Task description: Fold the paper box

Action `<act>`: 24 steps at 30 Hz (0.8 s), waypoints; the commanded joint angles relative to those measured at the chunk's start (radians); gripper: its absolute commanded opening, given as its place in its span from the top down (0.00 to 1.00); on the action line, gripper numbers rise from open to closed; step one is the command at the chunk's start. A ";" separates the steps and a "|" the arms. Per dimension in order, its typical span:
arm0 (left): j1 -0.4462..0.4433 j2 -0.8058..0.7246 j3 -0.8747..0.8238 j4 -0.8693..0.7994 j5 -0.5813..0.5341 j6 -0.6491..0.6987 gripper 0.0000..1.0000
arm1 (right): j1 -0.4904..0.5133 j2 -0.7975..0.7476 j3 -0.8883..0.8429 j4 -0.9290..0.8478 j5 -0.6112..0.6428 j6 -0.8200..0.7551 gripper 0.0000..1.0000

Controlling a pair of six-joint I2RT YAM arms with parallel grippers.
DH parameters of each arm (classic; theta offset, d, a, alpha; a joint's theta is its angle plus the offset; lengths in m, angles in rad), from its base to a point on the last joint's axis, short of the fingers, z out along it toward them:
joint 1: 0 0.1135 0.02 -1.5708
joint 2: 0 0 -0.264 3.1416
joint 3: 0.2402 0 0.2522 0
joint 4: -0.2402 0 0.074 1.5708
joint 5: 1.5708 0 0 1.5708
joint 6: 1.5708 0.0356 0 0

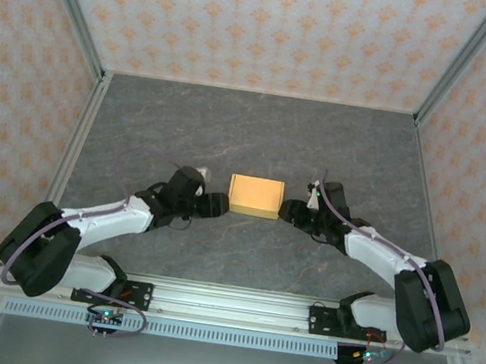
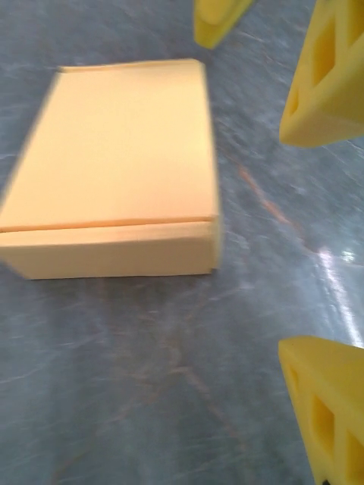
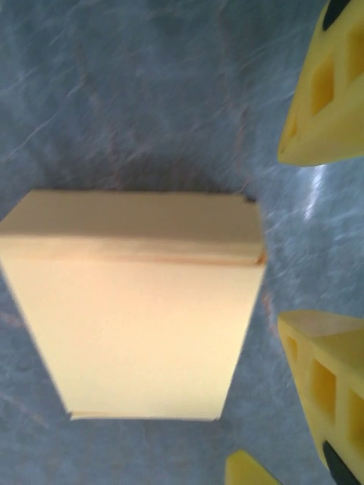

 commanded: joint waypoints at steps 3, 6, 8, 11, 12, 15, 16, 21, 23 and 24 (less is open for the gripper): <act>0.052 0.210 0.159 0.048 0.127 0.019 0.35 | 0.003 0.156 0.109 0.109 -0.045 0.065 0.47; 0.052 0.297 0.232 0.056 0.148 0.024 0.43 | 0.003 0.225 0.158 0.141 -0.045 0.073 0.49; 0.056 0.344 0.289 0.020 0.149 0.042 0.46 | 0.002 0.263 0.198 0.151 -0.039 0.071 0.52; 0.068 0.411 0.364 -0.002 0.141 0.049 0.51 | -0.001 0.333 0.275 0.154 -0.027 0.067 0.54; 0.074 0.433 0.388 0.005 0.147 0.047 0.51 | -0.003 0.354 0.302 0.159 -0.024 0.067 0.54; 0.100 0.529 0.501 -0.034 0.109 0.071 0.51 | -0.026 0.443 0.411 0.140 0.013 0.054 0.55; 0.117 0.562 0.540 -0.048 0.100 0.075 0.48 | -0.042 0.474 0.448 0.134 0.009 0.055 0.55; 0.185 0.525 0.542 -0.076 0.005 0.141 0.27 | -0.091 0.423 0.534 -0.068 0.233 -0.104 0.47; 0.189 0.386 0.446 -0.057 -0.083 0.248 0.18 | -0.091 0.303 0.481 -0.107 0.373 -0.188 0.39; 0.190 0.313 0.389 -0.032 -0.139 0.290 0.16 | -0.091 0.238 0.449 -0.114 0.445 -0.223 0.35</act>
